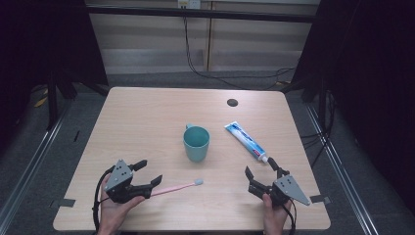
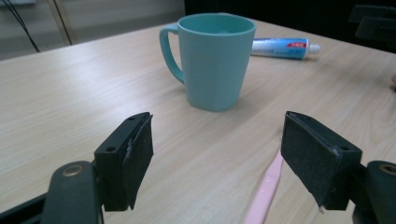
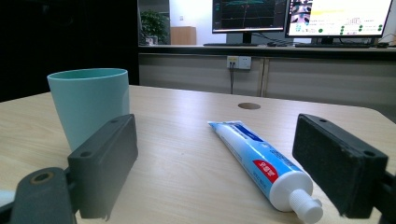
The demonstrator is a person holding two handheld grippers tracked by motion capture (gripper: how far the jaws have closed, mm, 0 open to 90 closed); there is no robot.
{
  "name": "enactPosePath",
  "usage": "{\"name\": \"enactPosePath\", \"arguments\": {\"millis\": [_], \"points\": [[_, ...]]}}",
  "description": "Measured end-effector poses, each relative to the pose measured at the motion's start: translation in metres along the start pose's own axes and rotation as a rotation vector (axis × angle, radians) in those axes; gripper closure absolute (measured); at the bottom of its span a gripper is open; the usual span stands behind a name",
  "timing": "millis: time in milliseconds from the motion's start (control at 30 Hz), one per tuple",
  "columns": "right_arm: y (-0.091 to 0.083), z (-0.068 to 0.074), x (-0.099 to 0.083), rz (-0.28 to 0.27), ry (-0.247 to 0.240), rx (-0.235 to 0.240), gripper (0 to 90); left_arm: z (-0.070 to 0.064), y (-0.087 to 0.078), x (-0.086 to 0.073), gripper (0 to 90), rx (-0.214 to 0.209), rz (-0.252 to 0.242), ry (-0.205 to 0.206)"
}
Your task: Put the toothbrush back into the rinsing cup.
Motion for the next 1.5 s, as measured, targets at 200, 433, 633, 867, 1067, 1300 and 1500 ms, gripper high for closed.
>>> {"name": "enactPosePath", "arguments": {"millis": [200,433,633,867,1067,1300,1500], "points": [[0.0,0.0,0.0,-0.001,0.0,0.0,13.5,-0.006,0.005,0.001,26.6,-0.04,0.065,0.014],[0.0,0.0,0.0,-0.002,0.001,0.001,13.5,-0.008,0.005,0.006,27.8,-0.061,0.102,0.036],[0.0,0.0,0.0,-0.002,0.001,0.001,13.6,-0.01,0.005,0.011,29.2,-0.098,0.13,0.053],[0.0,0.0,0.0,-0.002,0.001,0.002,13.6,-0.015,0.008,0.016,29.4,-0.146,0.21,0.089],[0.0,0.0,0.0,-0.003,0.001,0.001,13.5,-0.016,0.009,0.019,31.8,-0.171,0.259,0.107],[0.0,0.0,0.0,-0.006,0.0,0.0,13.6,-0.016,0.011,0.017,33.9,-0.188,0.339,0.124],[-0.001,-0.001,0.0,-0.008,0.002,-0.003,13.6,-0.016,0.015,0.018,36.1,-0.199,0.408,0.13]]}}
Point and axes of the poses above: each handheld gripper's, and its own axes: y roughly forward along the jaws, x roughly out of its top, z roughly to its left, the point moved 9 cm from there along y, roughly forward along the jaws, and after that the axes turned 4 degrees about z, right-handed, at the moved point
